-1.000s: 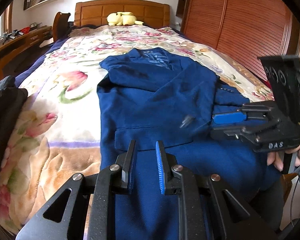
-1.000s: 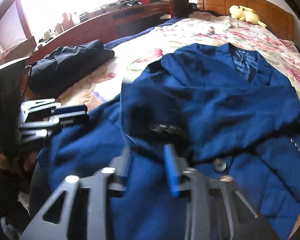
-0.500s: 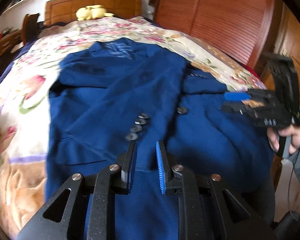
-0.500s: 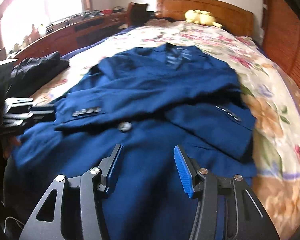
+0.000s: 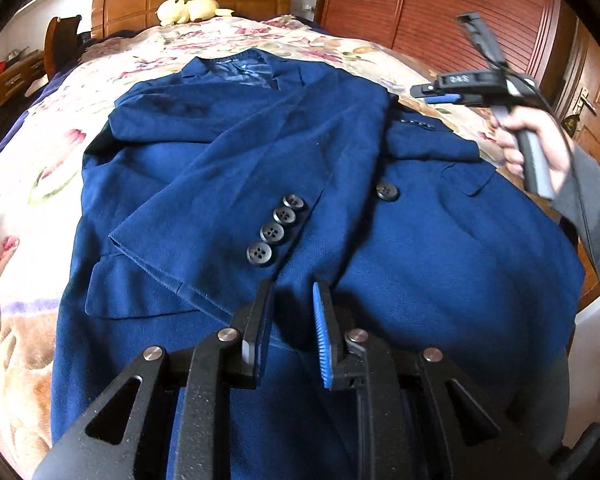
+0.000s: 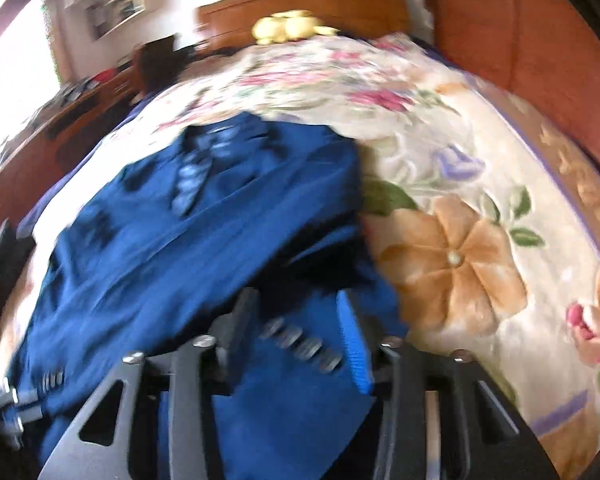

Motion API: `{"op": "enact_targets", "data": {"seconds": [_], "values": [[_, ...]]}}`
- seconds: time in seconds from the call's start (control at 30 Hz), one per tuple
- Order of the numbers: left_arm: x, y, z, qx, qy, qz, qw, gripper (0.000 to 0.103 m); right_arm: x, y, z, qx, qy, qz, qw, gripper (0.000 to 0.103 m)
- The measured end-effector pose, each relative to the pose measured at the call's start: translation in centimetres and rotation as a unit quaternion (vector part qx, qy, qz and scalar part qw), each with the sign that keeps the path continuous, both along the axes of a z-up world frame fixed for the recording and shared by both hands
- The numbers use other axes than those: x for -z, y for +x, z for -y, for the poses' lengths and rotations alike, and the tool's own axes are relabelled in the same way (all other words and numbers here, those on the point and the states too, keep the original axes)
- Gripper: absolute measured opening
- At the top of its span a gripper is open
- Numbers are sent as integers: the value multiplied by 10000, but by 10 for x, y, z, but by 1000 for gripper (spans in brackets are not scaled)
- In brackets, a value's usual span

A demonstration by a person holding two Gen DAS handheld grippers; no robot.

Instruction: Fold large clothes

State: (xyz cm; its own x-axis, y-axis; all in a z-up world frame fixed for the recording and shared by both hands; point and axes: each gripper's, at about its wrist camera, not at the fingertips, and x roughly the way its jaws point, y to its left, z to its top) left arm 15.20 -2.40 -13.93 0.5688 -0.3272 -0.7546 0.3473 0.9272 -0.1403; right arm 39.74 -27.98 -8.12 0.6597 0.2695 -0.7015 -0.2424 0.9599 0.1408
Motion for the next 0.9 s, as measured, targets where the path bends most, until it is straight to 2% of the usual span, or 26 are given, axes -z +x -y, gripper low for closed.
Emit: {"op": "enact_targets", "data": {"seconds": [0.17,0.27,0.33,0.37,0.43,0.6,0.73,0.9], "values": [[3,3,-3,-22,-113,-3,9999,21,16,45,10,321,549,-383,9972,26],[4,3,-4,-27,-169,9,9999,21,28,64,14,379,1118,-697,9906,24],[5,3,-4,-24,-181,18,9998,21,36,74,12,415,1133,-802,9895,19],[5,3,-4,-23,-183,21,9998,21,38,78,11,420,1112,-853,9892,9],[6,3,-5,-21,-185,27,9998,21,40,84,14,333,1175,-824,9891,3],[8,2,-7,-26,-205,83,9998,21,27,72,21,273,890,-364,9950,1],[9,3,-10,-87,-269,59,9996,21,26,67,22,417,391,-379,9976,1],[3,-6,-11,-106,-167,80,9998,21,26,60,9,194,-132,-295,9993,2]]}}
